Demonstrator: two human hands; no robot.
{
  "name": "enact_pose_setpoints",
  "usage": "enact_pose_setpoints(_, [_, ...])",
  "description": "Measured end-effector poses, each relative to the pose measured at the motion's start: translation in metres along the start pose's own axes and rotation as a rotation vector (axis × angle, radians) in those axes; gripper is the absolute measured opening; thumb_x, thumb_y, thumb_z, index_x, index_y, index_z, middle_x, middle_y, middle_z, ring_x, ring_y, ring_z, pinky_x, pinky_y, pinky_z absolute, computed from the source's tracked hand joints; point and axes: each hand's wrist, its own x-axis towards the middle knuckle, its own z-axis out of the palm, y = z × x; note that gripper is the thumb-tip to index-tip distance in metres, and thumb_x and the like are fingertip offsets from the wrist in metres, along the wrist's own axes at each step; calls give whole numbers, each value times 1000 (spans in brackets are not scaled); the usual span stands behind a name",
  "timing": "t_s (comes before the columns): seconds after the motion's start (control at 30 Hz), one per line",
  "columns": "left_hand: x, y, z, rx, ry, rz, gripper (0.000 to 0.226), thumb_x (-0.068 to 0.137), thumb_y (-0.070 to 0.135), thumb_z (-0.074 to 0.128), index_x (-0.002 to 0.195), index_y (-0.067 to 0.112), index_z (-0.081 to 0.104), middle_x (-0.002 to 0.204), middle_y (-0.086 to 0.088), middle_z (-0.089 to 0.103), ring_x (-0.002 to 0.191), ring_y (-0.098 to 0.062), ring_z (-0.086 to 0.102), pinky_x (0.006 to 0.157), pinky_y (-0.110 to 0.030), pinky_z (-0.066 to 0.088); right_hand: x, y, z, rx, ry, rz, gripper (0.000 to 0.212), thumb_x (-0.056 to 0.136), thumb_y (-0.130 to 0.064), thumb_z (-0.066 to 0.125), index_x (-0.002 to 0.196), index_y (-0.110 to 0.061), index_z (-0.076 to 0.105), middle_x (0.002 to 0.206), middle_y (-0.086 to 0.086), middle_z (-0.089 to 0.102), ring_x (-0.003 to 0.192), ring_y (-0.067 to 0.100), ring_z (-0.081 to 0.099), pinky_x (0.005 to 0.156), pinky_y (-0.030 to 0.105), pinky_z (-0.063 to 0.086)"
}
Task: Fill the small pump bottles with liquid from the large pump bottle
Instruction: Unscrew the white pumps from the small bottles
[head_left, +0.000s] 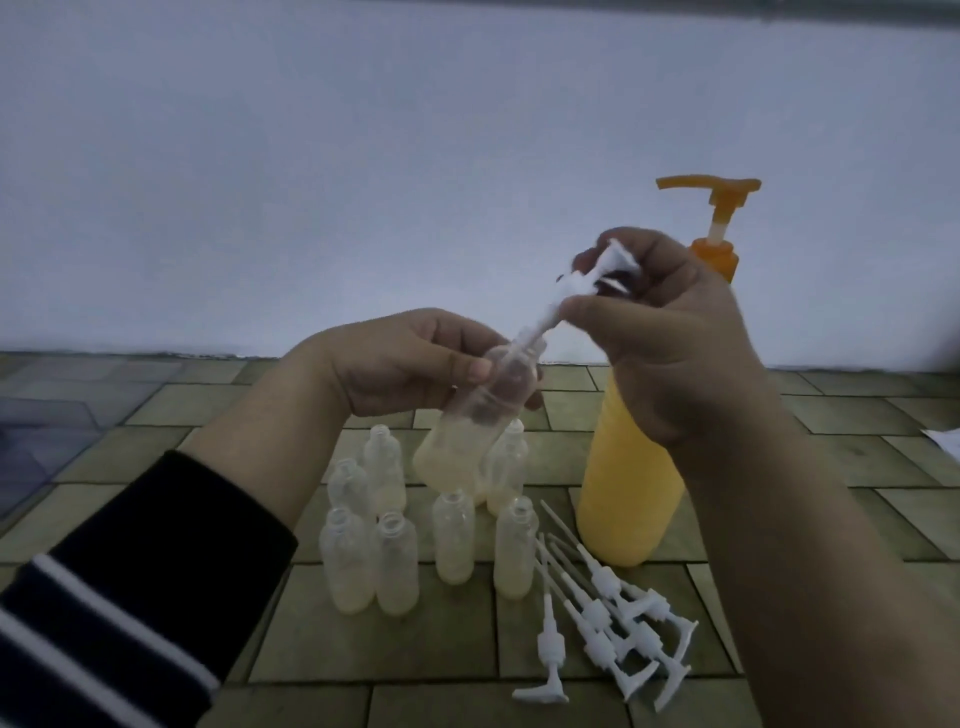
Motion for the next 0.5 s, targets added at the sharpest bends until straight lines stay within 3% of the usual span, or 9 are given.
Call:
enact_pose_setpoints(0.07, [-2,-6,-6,-51,17,12,48,73,22,76,114,0,62,112,-16,66,111,-28,59,94,-36,48,2,-10,-6,26,45,-79,36,64,10,71,94,-5,57,85,1,62,79,12,63,74,23,52])
enact_pose_setpoints(0.13, [-5,-8,-10,-20,160,24,46,70,8,75,112,-1,60,111,-18,66,110,-27,60,92,-33,51,1,-24,-12,14,98,-204,33,64,9,72,89,-8,59,82,0,63,78,14,60,76,26,51])
enact_pose_setpoints(0.2, [-9,-8,-12,104,309,17,44,66,7,74,107,3,61,112,-20,65,106,-27,61,95,-35,51,-4,-35,-20,-21,171,-315,35,62,3,78,88,-12,60,81,-4,65,80,14,61,75,25,50])
enact_pose_setpoints(0.27, [-11,-10,-14,205,440,-27,41,64,11,76,102,9,62,110,-15,67,100,-22,64,98,-39,49,-16,-38,-35,-119,245,-362,42,58,-17,83,92,-21,59,83,-12,67,84,7,64,76,21,50])
enact_pose_setpoints(0.37, [-9,-15,-10,452,566,-135,38,63,21,77,98,22,61,101,2,68,90,-15,67,93,-42,52,-53,-18,-53,-319,387,-261,49,53,-46,79,93,-31,56,85,-23,66,82,-8,63,68,6,48])
enact_pose_setpoints(0.43, [-6,-19,-5,659,552,-230,34,69,23,77,99,28,60,95,10,65,83,-9,64,82,-35,55,-89,12,-55,-432,434,-227,44,59,-43,83,91,-26,58,82,-17,67,77,-5,64,63,4,47])
enact_pose_setpoints(0.5, [-3,-26,-1,807,519,-303,30,73,25,75,99,27,60,91,13,61,79,-5,60,72,-28,52,-118,44,-64,-532,406,-307,32,67,-27,82,87,-25,57,84,-5,66,80,7,66,68,13,50])
